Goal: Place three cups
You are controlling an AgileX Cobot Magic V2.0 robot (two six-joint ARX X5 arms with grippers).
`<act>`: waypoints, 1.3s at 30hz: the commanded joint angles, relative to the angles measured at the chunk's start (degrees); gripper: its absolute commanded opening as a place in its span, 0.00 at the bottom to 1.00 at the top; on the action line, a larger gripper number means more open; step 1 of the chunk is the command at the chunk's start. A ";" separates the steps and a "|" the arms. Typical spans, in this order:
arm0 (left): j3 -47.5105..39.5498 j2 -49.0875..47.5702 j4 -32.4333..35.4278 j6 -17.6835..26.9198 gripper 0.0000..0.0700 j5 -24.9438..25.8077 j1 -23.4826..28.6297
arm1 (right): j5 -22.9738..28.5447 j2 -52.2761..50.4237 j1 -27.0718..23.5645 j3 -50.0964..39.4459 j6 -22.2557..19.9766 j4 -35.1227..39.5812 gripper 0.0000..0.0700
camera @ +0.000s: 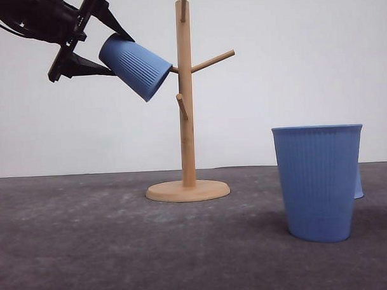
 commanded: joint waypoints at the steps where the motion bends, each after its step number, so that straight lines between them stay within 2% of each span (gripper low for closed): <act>1: 0.90 1.18 0.78 0.47 0.56 0.10 -0.36 | 0.00 0.13 0.26 0.90 1.30 0.59 0.63; 27: 0.90 1.18 0.68 1.74 0.58 -0.26 -1.35 | -0.02 0.13 0.26 0.90 2.06 0.59 0.63; 33: 0.90 1.18 0.71 1.93 0.86 -0.13 -1.33 | -0.02 0.13 0.26 0.90 2.06 0.59 0.63; 39: 0.90 1.11 0.75 1.91 0.87 2.74 -0.63 | -0.02 0.13 0.26 0.90 2.06 0.59 0.63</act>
